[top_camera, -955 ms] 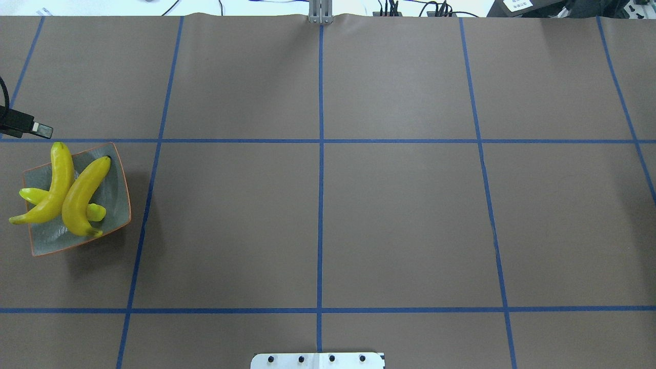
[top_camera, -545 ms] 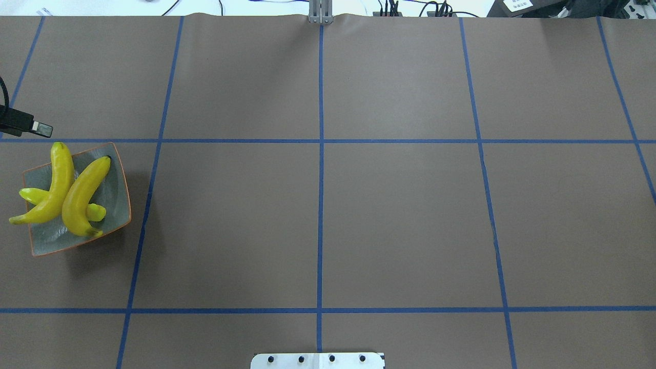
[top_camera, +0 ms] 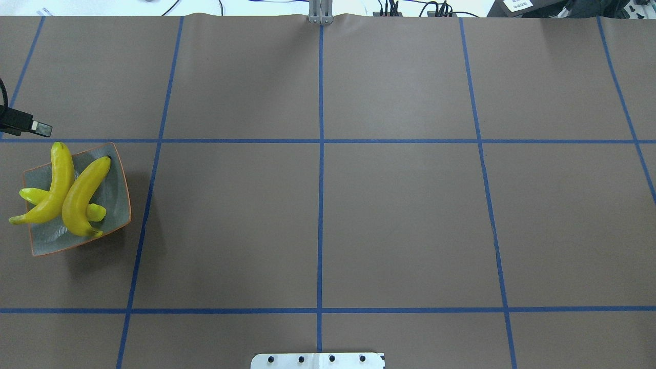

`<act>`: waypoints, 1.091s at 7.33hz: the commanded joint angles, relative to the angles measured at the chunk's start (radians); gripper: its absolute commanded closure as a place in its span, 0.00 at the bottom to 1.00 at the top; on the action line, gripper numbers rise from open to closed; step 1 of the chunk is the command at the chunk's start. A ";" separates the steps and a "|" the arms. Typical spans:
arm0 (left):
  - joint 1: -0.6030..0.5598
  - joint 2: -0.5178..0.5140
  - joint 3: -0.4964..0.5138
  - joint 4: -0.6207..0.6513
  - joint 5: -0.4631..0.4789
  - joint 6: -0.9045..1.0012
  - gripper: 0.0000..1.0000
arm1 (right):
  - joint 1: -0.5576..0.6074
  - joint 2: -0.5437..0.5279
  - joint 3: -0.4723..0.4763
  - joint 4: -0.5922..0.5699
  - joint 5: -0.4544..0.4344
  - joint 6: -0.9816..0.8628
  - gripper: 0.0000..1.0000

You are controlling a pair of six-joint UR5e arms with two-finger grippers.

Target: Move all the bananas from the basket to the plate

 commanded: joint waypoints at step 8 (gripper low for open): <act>-0.005 0.000 -0.005 0.000 0.000 0.001 0.01 | -0.001 0.089 -0.129 0.003 0.054 0.010 0.02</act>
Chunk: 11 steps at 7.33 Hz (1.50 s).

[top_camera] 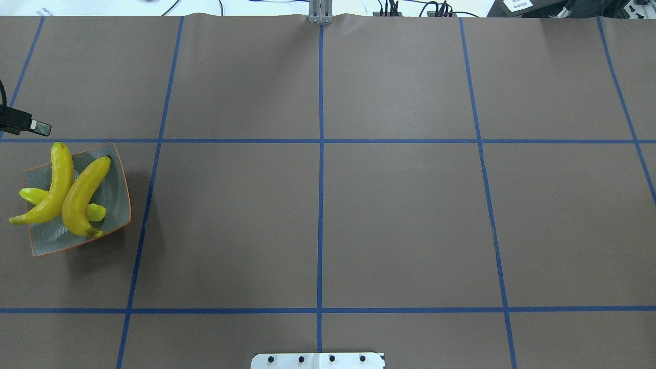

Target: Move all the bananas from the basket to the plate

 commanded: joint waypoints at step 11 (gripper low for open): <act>-0.015 0.006 -0.019 0.001 -0.003 0.000 0.01 | -0.019 0.023 -0.041 -0.006 0.013 0.004 0.33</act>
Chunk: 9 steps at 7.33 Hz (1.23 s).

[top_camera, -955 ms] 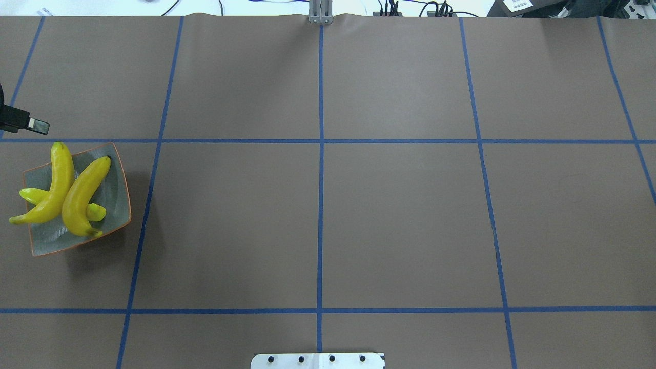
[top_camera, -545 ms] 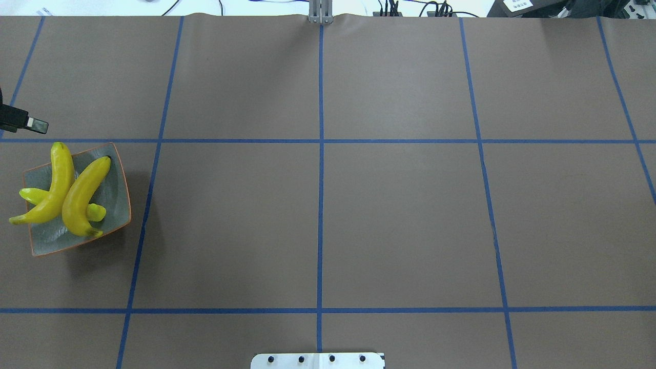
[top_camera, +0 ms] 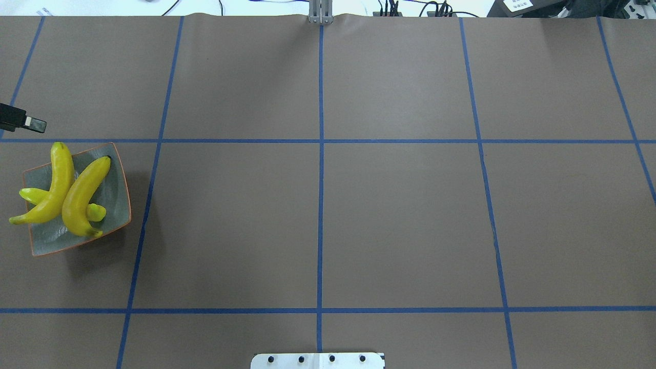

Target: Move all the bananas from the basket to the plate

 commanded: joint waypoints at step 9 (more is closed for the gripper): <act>-0.016 -0.002 -0.016 0.020 -0.009 -0.001 0.01 | -0.007 0.032 0.250 -0.074 0.014 -0.006 1.00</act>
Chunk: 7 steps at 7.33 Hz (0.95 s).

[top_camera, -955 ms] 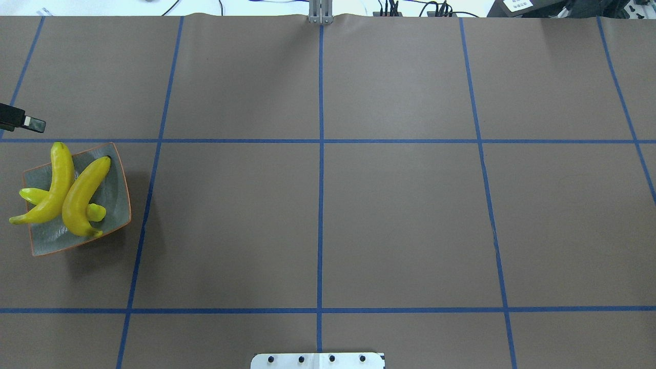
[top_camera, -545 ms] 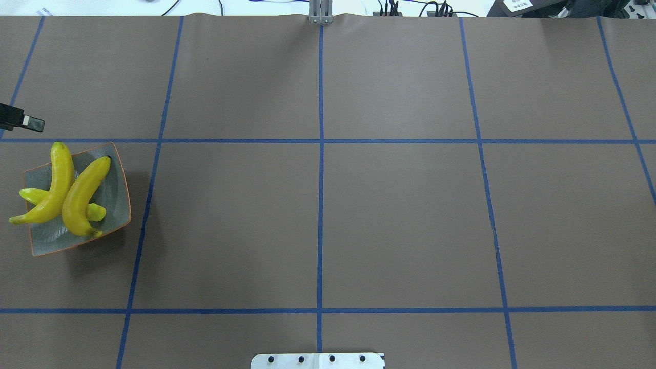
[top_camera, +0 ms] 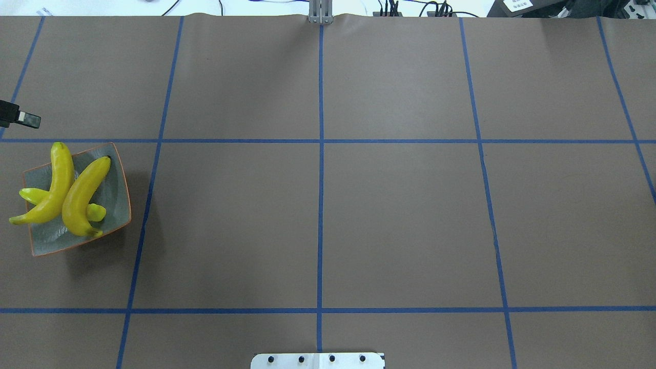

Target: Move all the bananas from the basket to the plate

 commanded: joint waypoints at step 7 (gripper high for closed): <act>0.005 -0.021 -0.012 0.046 0.002 -0.002 0.01 | -0.220 0.127 0.308 -0.046 -0.005 0.128 1.00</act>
